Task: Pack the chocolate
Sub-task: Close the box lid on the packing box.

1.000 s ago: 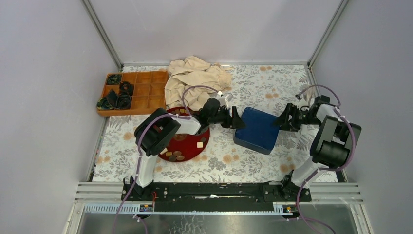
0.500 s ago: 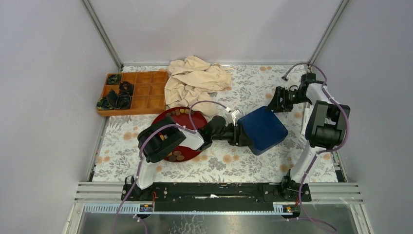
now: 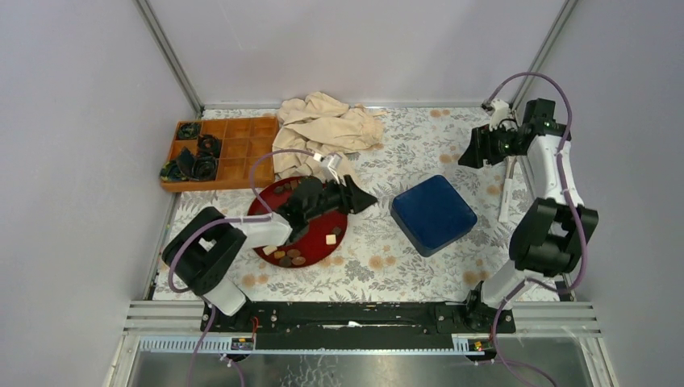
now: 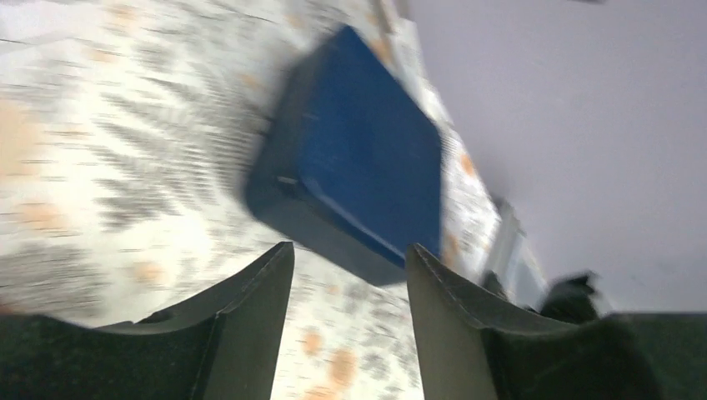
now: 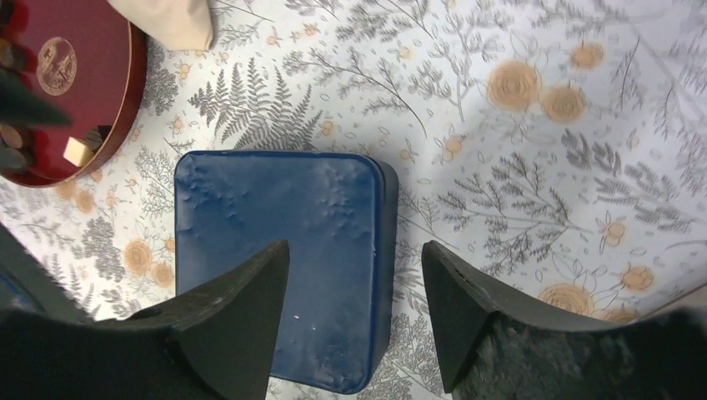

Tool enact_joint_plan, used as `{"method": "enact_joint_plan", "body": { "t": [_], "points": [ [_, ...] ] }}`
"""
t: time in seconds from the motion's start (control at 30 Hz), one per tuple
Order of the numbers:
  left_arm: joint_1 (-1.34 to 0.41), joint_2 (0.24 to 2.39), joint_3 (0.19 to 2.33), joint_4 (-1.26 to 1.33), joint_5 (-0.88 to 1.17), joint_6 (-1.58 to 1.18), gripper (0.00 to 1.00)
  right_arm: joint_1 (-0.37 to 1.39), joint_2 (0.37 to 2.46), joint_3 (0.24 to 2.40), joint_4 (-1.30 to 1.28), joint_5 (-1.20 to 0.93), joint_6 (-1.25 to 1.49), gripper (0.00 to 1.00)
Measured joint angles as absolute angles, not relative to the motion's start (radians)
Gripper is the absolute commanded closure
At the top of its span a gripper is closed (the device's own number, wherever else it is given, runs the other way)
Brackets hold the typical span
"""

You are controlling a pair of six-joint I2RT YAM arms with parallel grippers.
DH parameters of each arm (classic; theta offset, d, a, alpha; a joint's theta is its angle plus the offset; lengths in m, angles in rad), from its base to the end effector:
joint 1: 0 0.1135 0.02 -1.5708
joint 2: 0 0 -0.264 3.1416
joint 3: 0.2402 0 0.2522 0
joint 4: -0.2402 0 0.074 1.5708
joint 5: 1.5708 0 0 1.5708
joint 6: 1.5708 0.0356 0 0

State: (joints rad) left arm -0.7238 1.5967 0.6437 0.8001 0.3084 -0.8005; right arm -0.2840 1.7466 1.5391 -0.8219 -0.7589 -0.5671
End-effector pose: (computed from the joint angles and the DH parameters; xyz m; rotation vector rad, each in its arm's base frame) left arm 0.2358 -0.2229 0.1960 0.1813 1.9193 -1.3465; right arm 0.3617 -0.0801 0.2961 -0.5746 2.2338 0.5700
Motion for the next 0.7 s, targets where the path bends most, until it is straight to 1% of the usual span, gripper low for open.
{"method": "enact_joint_plan", "body": {
  "t": [0.1,0.2,0.3,0.43,0.47,0.5,0.53,0.7],
  "points": [
    [-0.643,1.63,0.67,0.72,0.307,-0.751,0.48,-0.253,1.627,1.451,-0.783,-0.755,-0.615,0.35],
    [-0.628,1.709,0.728,0.649,0.32,-0.715,0.46,-0.231,1.623,1.448,-0.793,-0.705,-0.629,0.32],
    [-0.635,1.771,0.748,0.644,0.366,-0.705,0.37,-0.235,1.72,1.509,-0.855,-0.699,-0.664,0.27],
    [-0.656,1.804,0.719,0.728,0.411,-0.75,0.29,-0.238,1.821,1.508,-0.898,-0.697,-0.677,0.3],
    [-0.662,1.81,0.712,0.753,0.416,-0.767,0.25,-0.238,1.834,1.505,-0.905,-0.698,-0.677,0.31],
    [-0.67,1.816,0.707,0.781,0.42,-0.784,0.06,-0.238,1.84,1.501,-0.908,-0.7,-0.677,0.32],
    [-0.68,1.824,0.707,0.804,0.421,-0.799,0.02,-0.237,1.842,1.496,-0.909,-0.701,-0.677,0.33],
    [-0.744,1.872,0.736,0.846,0.381,-0.852,0.01,-0.213,1.811,1.452,-0.869,-0.667,-0.652,0.35]
  ]
}}
